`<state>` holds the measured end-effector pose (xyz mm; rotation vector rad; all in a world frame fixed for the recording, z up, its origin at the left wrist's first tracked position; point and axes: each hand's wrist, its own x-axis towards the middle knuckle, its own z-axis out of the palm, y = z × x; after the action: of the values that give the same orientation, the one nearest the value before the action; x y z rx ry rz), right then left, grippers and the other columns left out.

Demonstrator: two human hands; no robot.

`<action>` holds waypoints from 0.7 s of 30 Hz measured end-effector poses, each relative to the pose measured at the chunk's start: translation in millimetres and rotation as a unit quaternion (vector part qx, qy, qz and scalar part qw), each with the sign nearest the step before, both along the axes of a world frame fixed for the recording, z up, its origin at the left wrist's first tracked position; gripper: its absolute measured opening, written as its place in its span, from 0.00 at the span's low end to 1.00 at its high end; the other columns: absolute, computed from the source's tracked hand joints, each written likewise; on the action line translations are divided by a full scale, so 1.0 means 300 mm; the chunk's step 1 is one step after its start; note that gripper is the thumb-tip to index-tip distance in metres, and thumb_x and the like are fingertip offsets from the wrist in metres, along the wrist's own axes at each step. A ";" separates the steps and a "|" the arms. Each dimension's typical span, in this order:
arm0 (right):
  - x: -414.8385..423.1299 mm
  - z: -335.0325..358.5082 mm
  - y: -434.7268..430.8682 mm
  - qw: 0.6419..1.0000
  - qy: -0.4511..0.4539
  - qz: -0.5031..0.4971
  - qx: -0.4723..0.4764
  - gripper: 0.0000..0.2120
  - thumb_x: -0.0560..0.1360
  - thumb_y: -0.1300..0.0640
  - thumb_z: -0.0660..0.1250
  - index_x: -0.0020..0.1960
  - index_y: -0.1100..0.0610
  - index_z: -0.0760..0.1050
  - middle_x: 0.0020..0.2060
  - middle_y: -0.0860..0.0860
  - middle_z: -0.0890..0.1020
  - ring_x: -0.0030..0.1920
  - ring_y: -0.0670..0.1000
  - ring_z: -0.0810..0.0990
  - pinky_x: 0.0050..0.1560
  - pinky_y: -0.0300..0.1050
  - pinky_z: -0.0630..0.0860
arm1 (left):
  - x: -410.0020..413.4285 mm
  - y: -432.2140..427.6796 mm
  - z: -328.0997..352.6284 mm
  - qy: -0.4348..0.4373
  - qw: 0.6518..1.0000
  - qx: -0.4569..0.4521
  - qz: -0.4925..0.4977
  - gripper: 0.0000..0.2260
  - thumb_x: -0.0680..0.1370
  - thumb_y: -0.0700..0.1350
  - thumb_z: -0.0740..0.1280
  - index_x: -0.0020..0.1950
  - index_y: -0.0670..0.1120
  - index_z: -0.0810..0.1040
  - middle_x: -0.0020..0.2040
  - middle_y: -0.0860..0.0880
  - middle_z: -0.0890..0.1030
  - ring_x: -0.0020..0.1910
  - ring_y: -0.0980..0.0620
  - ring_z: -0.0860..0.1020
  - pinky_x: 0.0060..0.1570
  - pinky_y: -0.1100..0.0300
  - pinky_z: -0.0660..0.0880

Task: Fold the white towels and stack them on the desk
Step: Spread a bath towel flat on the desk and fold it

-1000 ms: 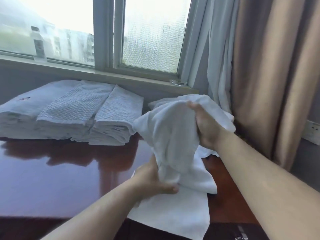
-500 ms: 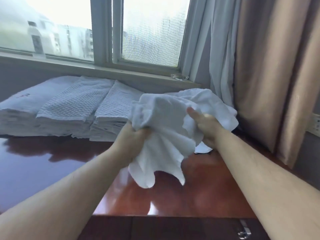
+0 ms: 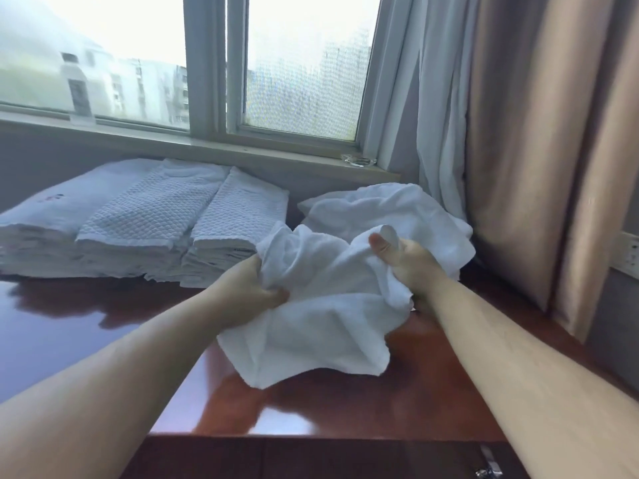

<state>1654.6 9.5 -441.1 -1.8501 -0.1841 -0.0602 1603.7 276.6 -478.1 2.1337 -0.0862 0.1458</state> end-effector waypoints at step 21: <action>-0.006 0.286 0.058 0.957 -0.068 0.213 -0.186 0.27 0.73 0.56 0.77 0.67 0.44 0.70 0.46 0.47 0.86 0.47 0.46 0.85 0.42 0.38 0.80 | 0.018 -0.023 0.105 -0.207 0.961 0.183 0.025 0.53 0.67 0.58 0.79 0.81 0.59 0.48 0.79 0.48 0.55 0.77 0.45 0.56 0.75 0.46 0.56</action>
<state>1652.9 27.1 -355.4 -2.1403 -0.7287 0.1572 1609.0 269.6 -446.5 2.4427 -0.3270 0.6499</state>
